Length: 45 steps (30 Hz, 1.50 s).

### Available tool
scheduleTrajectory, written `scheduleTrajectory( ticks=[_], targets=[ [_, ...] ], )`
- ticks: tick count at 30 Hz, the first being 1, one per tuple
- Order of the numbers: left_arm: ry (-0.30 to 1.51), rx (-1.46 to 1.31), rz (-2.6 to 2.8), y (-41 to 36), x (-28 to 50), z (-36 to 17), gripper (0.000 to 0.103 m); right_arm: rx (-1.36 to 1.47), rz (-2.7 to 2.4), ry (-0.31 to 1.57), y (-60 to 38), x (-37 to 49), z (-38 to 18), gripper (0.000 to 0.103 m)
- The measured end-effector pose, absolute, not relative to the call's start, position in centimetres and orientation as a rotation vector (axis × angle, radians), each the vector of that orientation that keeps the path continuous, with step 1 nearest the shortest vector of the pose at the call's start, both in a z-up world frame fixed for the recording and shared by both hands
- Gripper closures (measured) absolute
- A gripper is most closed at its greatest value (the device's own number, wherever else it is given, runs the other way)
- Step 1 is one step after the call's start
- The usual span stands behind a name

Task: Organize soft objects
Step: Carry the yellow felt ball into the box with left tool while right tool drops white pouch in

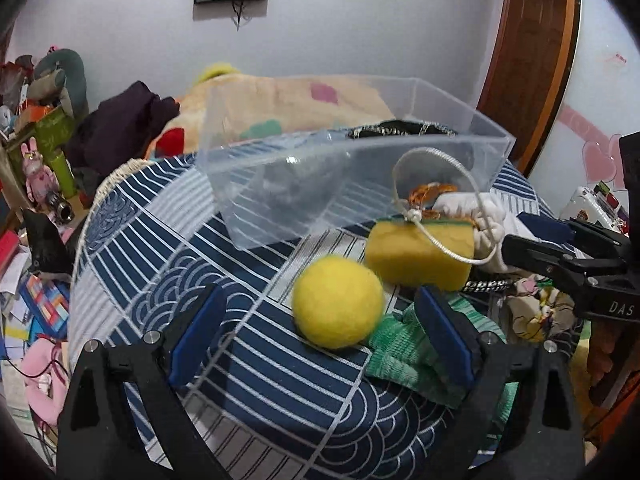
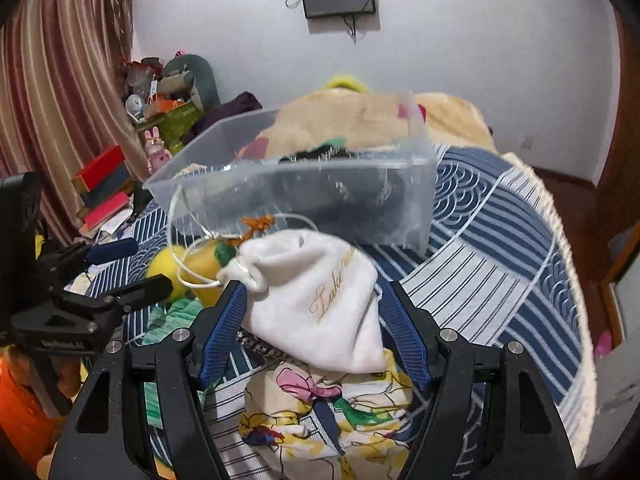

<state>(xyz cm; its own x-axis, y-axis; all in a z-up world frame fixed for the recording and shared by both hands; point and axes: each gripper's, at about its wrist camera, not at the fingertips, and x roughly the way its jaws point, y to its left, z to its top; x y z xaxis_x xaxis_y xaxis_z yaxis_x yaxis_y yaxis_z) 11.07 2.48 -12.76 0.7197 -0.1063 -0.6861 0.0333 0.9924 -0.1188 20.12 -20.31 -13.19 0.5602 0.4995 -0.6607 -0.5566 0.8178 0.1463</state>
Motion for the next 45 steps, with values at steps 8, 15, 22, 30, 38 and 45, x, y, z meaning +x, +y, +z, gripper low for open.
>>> scheduleTrajectory(
  ticks=[8, 15, 22, 30, 38, 45],
  targets=[
    [0.783, -0.091, -0.11, 1.7, 11.6, -13.7, 0.048, -0.077, 0.633, 0.758, -20.5, 19.9, -13.4, 0.082],
    [0.751, -0.092, -0.119, 1.6, 10.6, -12.7, 0.056, -0.05, 0.635, 0.712, -21.6, 18.6, -12.0, 0.09],
    [0.682, -0.105, -0.11, 2.1, 8.5, -10.2, 0.056, 0.006, 0.629, 0.623, -23.6, 17.4, -9.6, 0.09],
    [0.6, -0.116, -0.093, 3.3, 8.6, -7.1, 0.056, 0.027, 0.633, 0.515, -23.6, 16.6, -6.6, 0.09],
    [0.53, -0.108, -0.067, 4.7, 10.6, -4.1, 0.056, 0.005, 0.636, 0.423, -21.9, 18.0, -3.9, 0.09],
    [0.551, -0.112, -0.07, 5.2, 13.5, -4.0, 0.056, -0.001, 0.623, 0.403, -20.1, 20.4, -3.4, 0.09]
  ],
)
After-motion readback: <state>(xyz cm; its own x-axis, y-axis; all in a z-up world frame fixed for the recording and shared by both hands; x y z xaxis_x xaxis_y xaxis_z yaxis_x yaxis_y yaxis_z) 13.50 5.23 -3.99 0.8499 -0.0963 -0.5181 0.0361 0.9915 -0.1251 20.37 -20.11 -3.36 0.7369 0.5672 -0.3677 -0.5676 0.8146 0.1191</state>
